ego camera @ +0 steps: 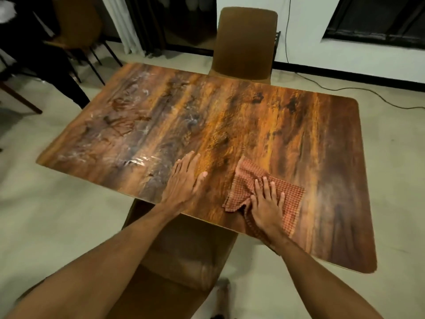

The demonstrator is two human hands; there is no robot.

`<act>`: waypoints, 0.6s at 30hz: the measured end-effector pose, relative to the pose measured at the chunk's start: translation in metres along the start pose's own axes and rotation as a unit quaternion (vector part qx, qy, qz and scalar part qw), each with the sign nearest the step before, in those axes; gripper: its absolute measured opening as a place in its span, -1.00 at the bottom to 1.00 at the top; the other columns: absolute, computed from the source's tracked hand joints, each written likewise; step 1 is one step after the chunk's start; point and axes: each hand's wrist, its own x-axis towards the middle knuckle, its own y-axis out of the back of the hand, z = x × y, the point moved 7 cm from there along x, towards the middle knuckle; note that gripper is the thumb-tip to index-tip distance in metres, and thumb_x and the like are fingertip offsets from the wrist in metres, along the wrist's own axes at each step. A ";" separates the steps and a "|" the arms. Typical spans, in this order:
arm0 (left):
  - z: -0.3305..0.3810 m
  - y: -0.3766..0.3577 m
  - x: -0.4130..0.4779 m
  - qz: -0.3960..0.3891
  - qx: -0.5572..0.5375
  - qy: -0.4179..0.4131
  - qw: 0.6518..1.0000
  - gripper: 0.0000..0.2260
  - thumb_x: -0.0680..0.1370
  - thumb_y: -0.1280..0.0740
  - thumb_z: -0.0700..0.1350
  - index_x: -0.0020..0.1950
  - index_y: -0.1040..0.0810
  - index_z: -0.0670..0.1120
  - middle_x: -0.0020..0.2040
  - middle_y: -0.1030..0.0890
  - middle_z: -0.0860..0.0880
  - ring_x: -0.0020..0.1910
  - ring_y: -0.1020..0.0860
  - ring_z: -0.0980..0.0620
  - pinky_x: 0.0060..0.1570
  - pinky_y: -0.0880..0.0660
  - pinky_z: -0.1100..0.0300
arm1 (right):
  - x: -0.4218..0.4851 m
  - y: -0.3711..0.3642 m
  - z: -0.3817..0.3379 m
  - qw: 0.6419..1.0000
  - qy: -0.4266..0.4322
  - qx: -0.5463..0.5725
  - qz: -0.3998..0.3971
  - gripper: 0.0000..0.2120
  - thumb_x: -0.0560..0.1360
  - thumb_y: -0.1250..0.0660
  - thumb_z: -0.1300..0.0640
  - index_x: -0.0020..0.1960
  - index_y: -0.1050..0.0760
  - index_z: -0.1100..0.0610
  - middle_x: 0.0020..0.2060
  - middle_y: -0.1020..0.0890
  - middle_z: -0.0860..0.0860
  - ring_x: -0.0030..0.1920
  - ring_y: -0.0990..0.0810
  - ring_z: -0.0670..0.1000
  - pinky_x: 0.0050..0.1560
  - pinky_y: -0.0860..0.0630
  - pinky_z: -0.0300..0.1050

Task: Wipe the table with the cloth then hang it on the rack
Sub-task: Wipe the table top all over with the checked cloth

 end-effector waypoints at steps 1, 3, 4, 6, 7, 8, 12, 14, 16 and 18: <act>-0.007 0.008 -0.005 0.006 0.009 0.002 1.000 -0.43 0.68 0.02 0.23 0.62 -0.13 -0.03 0.62 -0.17 -0.08 0.59 -0.15 -0.03 0.59 -0.06 -0.10 | -0.001 -0.001 -0.001 1.000 -0.019 0.003 0.004 -0.44 0.73 0.06 -0.10 0.70 0.06 -0.04 0.69 0.07 0.01 0.68 0.12 0.14 0.61 0.12 0.35; -0.015 0.020 -0.015 0.008 0.014 -0.004 1.000 -0.44 0.69 -0.02 0.20 0.62 -0.14 -0.05 0.61 -0.18 -0.09 0.58 -0.16 -0.03 0.58 -0.10 -0.10 | -0.008 -0.006 -0.018 0.999 -0.034 0.005 -0.013 -0.42 0.73 0.03 -0.08 0.70 0.09 -0.04 0.69 0.10 0.04 0.67 0.14 0.20 0.59 0.15 0.38; -0.019 0.026 -0.020 0.011 0.014 -0.005 1.000 -0.45 0.69 -0.03 0.19 0.62 -0.14 -0.04 0.61 -0.18 -0.08 0.58 -0.16 -0.02 0.58 -0.09 -0.09 | -0.014 -0.011 -0.036 1.000 -0.022 0.005 -0.020 -0.42 0.73 0.03 -0.08 0.70 0.11 -0.04 0.69 0.12 0.05 0.67 0.15 0.22 0.58 0.17 0.38; -0.028 0.033 -0.029 0.015 0.010 -0.003 1.000 -0.46 0.69 -0.02 0.20 0.61 -0.13 -0.02 0.62 -0.17 -0.07 0.58 -0.15 -0.01 0.57 0.02 0.00 | -0.026 -0.022 -0.075 0.999 0.032 -0.001 -0.026 -0.43 0.73 0.05 -0.09 0.69 0.13 -0.06 0.69 0.12 0.04 0.67 0.18 0.20 0.60 0.19 0.37; -0.034 0.034 -0.033 0.011 0.007 0.001 1.000 -0.45 0.68 -0.01 0.21 0.61 -0.13 -0.01 0.62 -0.17 -0.06 0.58 -0.14 -0.01 0.56 0.07 0.04 | -0.029 -0.026 -0.086 0.998 0.048 -0.002 -0.031 -0.44 0.73 0.07 -0.11 0.69 0.13 -0.08 0.69 0.11 0.02 0.67 0.18 0.17 0.60 0.19 0.36; -0.041 0.035 -0.036 0.004 0.003 0.004 1.000 -0.44 0.67 0.00 0.23 0.61 -0.13 -0.01 0.62 -0.17 -0.06 0.58 -0.14 -0.01 0.54 0.11 0.07 | -0.028 -0.027 -0.092 0.998 0.056 0.001 -0.032 -0.44 0.73 0.08 -0.12 0.69 0.12 -0.09 0.69 0.10 0.00 0.67 0.18 0.14 0.61 0.20 0.34; -0.091 0.046 -0.043 -0.016 -0.017 0.008 1.000 -0.40 0.65 0.04 0.28 0.61 -0.14 -0.01 0.63 -0.16 -0.05 0.60 -0.13 -0.01 0.57 0.09 0.06 | -0.013 -0.029 -0.090 1.000 -0.025 0.013 -0.007 -0.44 0.73 0.07 -0.14 0.69 0.09 -0.11 0.69 0.09 0.00 0.68 0.17 0.13 0.61 0.21 0.33; -0.122 0.056 -0.044 -0.017 -0.026 0.007 0.999 -0.40 0.66 0.03 0.27 0.62 -0.13 -0.02 0.63 -0.16 -0.06 0.61 -0.13 -0.03 0.59 0.03 -0.04 | -0.007 -0.031 -0.108 0.996 -0.086 0.020 0.007 -0.43 0.72 0.04 -0.12 0.69 0.08 -0.07 0.69 0.09 0.06 0.67 0.16 0.20 0.59 0.19 0.38; -0.162 0.065 -0.043 -0.033 -0.034 0.008 0.999 -0.40 0.66 0.04 0.25 0.63 -0.09 -0.03 0.64 -0.13 -0.06 0.62 -0.10 -0.04 0.60 0.00 -0.10 | -0.005 -0.042 -0.168 0.997 -0.075 0.017 0.011 -0.42 0.72 0.02 -0.11 0.69 0.06 -0.04 0.69 0.09 0.09 0.67 0.16 0.24 0.59 0.21 0.40; -0.197 0.073 -0.042 -0.048 -0.048 0.005 0.998 -0.39 0.65 0.06 0.25 0.64 -0.07 -0.01 0.64 -0.13 -0.05 0.61 -0.11 -0.05 0.60 0.00 -0.10 | -0.008 -0.065 -0.238 1.000 -0.006 0.002 -0.007 -0.44 0.73 0.05 -0.12 0.69 0.04 -0.05 0.69 0.09 0.06 0.67 0.17 0.20 0.60 0.22 0.36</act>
